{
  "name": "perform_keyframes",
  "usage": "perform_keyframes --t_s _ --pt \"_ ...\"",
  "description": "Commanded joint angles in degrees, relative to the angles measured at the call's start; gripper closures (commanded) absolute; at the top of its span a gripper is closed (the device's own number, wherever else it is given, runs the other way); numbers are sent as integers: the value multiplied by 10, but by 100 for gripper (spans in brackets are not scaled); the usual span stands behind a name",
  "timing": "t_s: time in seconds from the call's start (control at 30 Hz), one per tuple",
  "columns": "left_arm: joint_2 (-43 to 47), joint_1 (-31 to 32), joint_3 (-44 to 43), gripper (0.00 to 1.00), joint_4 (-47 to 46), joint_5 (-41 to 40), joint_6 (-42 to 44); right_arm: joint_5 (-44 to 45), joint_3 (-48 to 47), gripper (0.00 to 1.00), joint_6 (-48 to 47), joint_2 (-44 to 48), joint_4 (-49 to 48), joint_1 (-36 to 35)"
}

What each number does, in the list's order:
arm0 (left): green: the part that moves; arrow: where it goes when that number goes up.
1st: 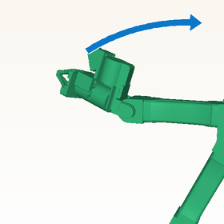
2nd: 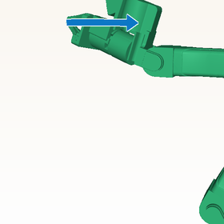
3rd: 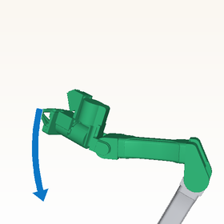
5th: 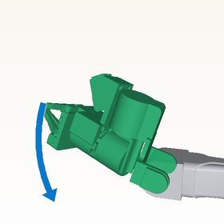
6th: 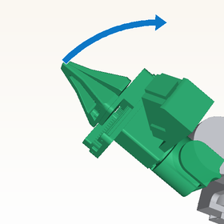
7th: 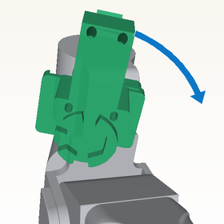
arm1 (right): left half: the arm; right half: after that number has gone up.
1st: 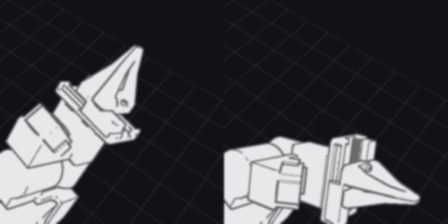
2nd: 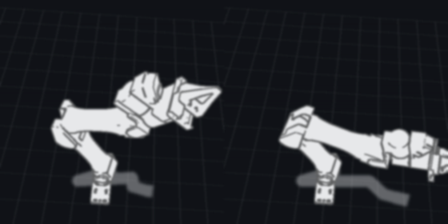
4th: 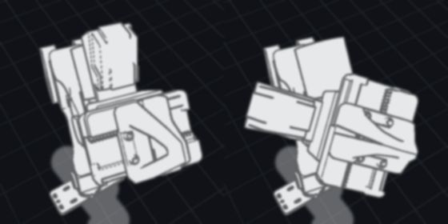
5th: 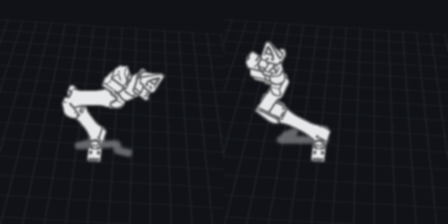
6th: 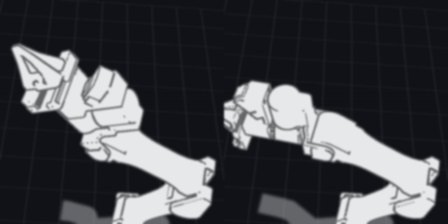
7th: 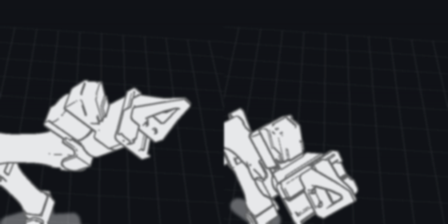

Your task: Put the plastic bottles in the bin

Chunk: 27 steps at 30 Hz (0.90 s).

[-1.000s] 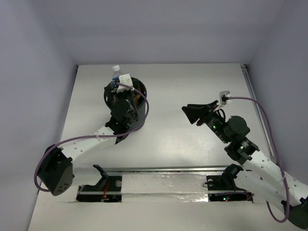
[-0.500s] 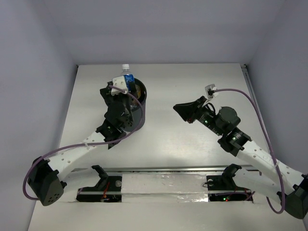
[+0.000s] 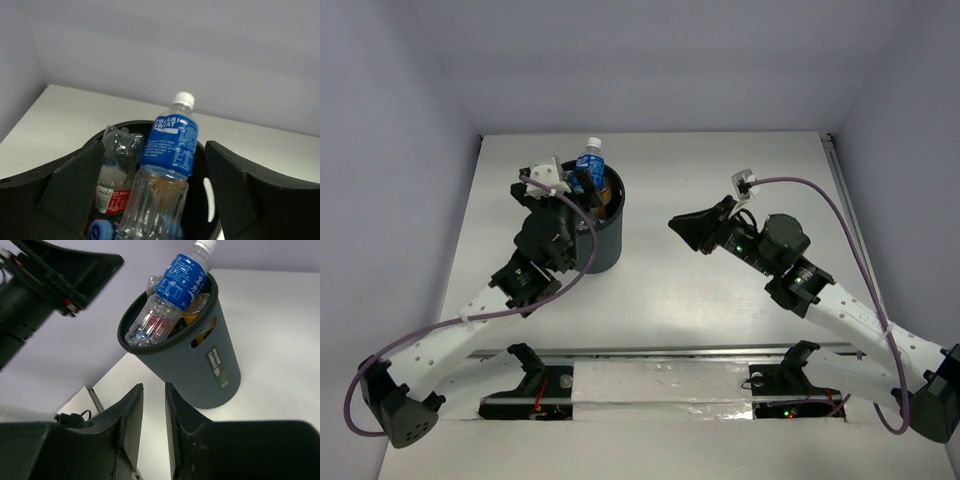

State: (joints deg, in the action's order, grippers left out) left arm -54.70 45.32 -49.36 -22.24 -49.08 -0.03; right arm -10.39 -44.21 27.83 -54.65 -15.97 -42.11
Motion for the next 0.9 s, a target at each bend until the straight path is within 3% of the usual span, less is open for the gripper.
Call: perform_keyframes --t_s 0.0,0.2,0.23,0.37,0.53,0.63,0.77,0.87 --pt "49 3 -60 21 65 51 -63 -12 -33 70 -12 1 -28 -6" --pt "127 3 -108 20 212 138 -154 24 -41 72 -31 51 -1 -6" --pt "143 3 -107 13 221 145 -161 40 -43 72 -34 60 11 -6" --pt "225 3 -83 2 270 161 -196 70 -47 67 -43 101 37 -6" --pt "327 3 -55 1 334 149 -225 101 -53 34 -48 129 77 -6" --pt "376 3 -34 1 356 142 -232 138 -48 22 -48 147 80 -6" --pt "413 3 -13 1 375 123 -228 150 -65 20 -45 134 74 -6" --pt "422 3 -6 1 390 109 -225 131 -92 28 -40 98 71 -6"
